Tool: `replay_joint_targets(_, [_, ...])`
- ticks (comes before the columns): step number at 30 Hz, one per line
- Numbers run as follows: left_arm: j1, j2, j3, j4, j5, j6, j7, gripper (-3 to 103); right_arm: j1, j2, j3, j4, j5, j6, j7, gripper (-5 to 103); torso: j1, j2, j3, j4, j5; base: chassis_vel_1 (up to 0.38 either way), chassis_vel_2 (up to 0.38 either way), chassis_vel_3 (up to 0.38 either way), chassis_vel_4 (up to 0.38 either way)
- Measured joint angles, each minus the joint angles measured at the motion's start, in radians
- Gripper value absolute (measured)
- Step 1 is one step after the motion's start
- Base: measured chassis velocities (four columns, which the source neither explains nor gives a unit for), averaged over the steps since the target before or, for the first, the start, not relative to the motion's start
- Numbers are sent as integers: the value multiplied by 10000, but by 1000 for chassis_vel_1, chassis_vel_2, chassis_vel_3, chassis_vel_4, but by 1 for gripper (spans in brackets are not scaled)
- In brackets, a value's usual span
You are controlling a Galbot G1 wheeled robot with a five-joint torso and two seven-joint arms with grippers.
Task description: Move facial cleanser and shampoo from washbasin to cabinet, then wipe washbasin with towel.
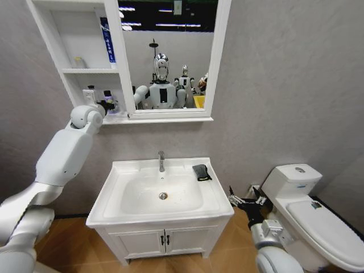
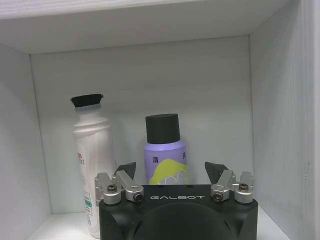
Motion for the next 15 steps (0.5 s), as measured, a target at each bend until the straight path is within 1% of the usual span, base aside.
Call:
replay_joint_targets(1, [0, 0, 0, 0, 0, 0, 0, 80, 0, 0, 0, 0, 0, 0, 0, 100, 0, 0, 0, 0, 0, 0, 0, 0, 0])
replay_joint_targets(4, [109, 84, -81, -205, -12, -14, -12, 96, -19, 11, -1, -7, -1, 4, -6, 100, 0, 0, 0, 0, 0, 0, 0, 0, 0])
replay_joint_targets(5, [109, 84, -81, -205, -12, -14, -12, 96, -19, 11, -1, -7, -1, 4, -6, 100, 0, 0, 0, 0, 0, 0, 0, 0, 0])
replay_joint_targets(6, [213, 166, -136, -384, -54, -15, -40, 98, -20, 11, -4, -8, -3, 5, -7, 100, 0, 0, 0, -1, 0, 0, 0, 0, 0])
replay_joint_targets(11, [627, 528, -344, -1100, -195, -15, -166, 100, -13, 10, -89, -11, -26, 5, -10, 100, -1, 0, 0, 1, 0, 0, 0, 0, 0])
replay_joint_targets(12, [627, 528, -344, -1100, -195, -15, -166, 100, -13, 10, -89, -11, -26, 5, -10, 100, -1, 0, 0, 1, 0, 0, 0, 0, 0])
replay_joint_targets(13, [771, 639, -443, -1343, -229, -15, -216, 100, -11, 13, -119, -12, -42, 5, -12, 100, 0, 0, 0, 0, -3, 0, 0, 0, 0])
replay_joint_targets(15, [1113, 907, -733, -1853, -331, -11, -321, 100, -12, 19, -151, -12, -62, 3, -12, 100, 0, 0, 0, -2, 2, 0, 0, 0, 0])
